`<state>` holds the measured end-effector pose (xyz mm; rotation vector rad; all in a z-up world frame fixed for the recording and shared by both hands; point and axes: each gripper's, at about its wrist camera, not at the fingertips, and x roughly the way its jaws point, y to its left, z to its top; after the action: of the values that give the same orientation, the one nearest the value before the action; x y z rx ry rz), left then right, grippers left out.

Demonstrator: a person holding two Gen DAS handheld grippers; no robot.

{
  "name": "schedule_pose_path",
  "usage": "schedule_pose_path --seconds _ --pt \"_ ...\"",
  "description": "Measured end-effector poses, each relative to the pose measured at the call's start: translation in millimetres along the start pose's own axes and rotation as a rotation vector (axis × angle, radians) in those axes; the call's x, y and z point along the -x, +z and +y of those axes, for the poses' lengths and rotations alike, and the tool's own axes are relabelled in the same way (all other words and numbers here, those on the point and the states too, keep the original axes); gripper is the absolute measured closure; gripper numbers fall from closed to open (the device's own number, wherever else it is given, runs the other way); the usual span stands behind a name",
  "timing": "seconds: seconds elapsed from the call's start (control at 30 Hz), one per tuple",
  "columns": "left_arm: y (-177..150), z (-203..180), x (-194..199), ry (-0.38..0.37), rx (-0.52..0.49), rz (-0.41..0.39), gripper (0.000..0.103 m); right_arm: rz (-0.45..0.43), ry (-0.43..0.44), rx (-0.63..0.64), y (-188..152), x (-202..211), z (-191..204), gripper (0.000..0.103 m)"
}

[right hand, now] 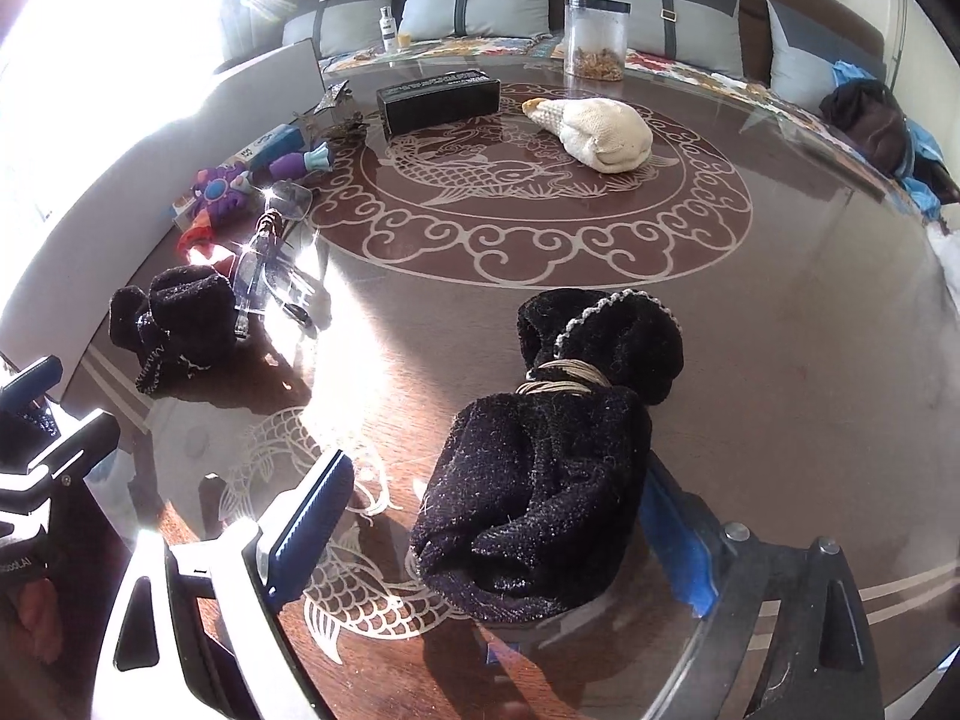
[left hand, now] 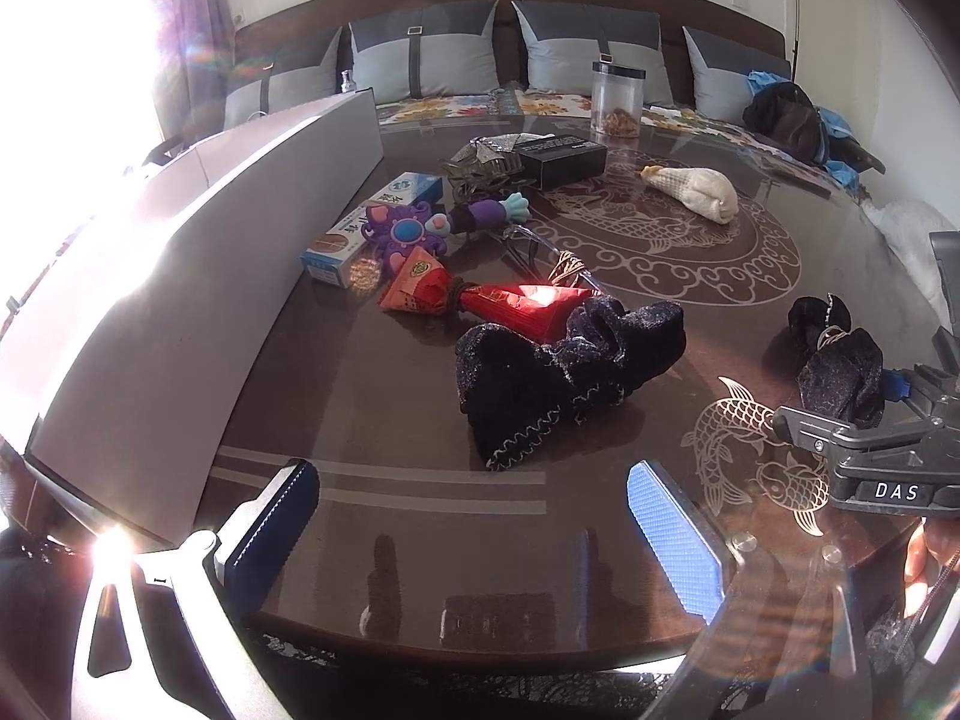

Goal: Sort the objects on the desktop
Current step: 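Lift the black socks with both grippers toward the white cardboard box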

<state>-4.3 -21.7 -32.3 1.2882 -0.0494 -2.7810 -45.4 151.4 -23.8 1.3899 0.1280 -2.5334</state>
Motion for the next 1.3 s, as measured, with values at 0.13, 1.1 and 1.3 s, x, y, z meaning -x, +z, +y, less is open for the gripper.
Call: schedule_pose_path --seconds 0.13,1.1,1.3 --pt "1 1 0 -0.002 0.006 -0.003 0.000 0.010 -0.024 0.039 -2 -4 7 0.004" --pt "37 -6 -3 -0.099 -0.180 -0.024 0.000 -0.008 -0.034 0.035 -4 -4 11 0.000" --pt "55 -17 -41 -0.088 -0.226 0.028 0.000 -0.016 -0.034 0.036 -4 -4 11 0.000"
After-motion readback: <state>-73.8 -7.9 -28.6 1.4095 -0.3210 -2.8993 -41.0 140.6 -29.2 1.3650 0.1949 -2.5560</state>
